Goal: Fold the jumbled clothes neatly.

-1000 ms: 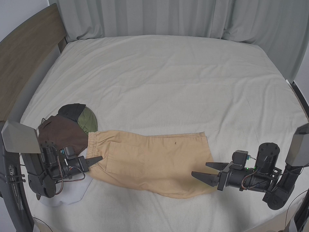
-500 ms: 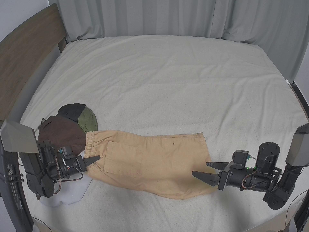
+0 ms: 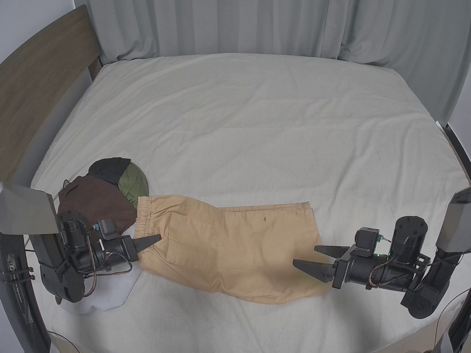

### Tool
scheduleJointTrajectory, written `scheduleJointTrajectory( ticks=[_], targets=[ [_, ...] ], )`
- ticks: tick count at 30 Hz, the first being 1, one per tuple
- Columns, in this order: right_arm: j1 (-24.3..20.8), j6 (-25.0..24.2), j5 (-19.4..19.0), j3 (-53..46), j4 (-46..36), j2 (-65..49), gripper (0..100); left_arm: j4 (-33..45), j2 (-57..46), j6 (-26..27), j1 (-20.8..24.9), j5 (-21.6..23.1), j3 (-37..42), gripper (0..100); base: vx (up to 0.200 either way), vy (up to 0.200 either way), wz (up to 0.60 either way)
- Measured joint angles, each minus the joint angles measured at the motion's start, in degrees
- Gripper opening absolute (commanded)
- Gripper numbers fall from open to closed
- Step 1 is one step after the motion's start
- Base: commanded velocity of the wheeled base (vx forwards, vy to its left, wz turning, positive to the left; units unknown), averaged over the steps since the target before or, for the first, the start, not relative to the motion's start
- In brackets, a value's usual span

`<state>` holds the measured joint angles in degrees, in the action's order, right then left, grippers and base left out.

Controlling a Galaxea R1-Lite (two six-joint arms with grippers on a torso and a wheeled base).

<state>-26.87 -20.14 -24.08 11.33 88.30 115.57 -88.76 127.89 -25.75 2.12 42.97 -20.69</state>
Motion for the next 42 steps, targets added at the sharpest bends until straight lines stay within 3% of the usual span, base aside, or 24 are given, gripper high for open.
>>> scheduleJointTrajectory(
  ticks=[10, 20, 42],
  targets=[
    [0.0, 0.0, 0.0, 0.0, 0.0, -0.1, 100, 0.0, -2.0, -0.2, 1.7, -0.2, 0.3, 0, 0.000, 0.000, 0.00],
    [0.0, 0.0, 0.0, 0.0, 0.0, -0.2, 100, 0.0, -2.9, -0.5, 4.6, -4.0, 0.2, 0, 0.000, 0.000, 0.00],
    [0.8, 0.0, -0.1, 0.1, 0.0, -0.4, 100, 0.0, -3.7, -2.4, 10.5, -6.8, -0.7, 0, 0.000, 0.000, 0.00]
  ],
)
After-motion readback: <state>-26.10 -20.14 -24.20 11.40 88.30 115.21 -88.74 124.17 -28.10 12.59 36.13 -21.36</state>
